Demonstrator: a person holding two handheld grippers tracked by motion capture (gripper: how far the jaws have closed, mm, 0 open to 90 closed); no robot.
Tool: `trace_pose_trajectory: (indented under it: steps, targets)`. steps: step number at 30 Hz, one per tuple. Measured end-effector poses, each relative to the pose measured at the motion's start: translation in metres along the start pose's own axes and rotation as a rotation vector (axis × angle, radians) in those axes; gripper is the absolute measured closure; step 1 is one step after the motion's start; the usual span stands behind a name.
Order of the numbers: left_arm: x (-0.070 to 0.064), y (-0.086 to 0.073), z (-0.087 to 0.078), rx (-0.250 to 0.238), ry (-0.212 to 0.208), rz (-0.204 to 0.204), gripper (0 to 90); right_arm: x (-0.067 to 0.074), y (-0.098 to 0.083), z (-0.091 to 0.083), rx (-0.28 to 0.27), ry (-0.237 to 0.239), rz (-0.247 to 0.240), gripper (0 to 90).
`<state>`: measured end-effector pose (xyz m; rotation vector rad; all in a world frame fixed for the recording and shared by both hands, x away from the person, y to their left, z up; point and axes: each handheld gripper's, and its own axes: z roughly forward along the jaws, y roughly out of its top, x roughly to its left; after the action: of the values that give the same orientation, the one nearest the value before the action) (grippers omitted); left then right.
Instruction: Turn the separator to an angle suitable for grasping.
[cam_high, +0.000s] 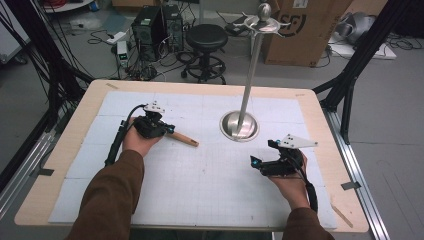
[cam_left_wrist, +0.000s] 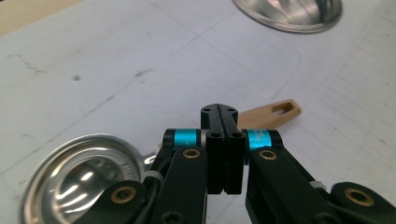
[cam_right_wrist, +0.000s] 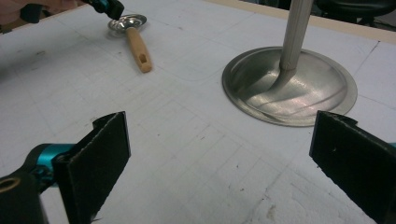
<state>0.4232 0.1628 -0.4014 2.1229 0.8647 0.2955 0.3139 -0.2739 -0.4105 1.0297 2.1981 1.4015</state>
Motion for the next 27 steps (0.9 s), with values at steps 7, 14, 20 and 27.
trace_pose_trajectory:
  steps: [7,14,20,27]
  targets:
    - [0.022,0.004,0.007,0.013,0.034,-0.03,89.8,-0.001,-0.001,0.001,0.005,-0.001,0.002,4.0]
    - [0.033,-0.001,0.026,0.039,0.029,-0.054,89.8,-0.001,-0.002,0.002,0.016,-0.008,0.004,4.0]
    - [0.031,-0.004,0.037,0.086,0.024,-0.033,89.7,-0.002,-0.003,0.003,0.022,-0.006,0.002,4.0]
    - [0.028,-0.005,0.035,0.128,0.041,-0.015,89.8,-0.001,-0.003,0.003,0.026,-0.006,-0.003,4.0]
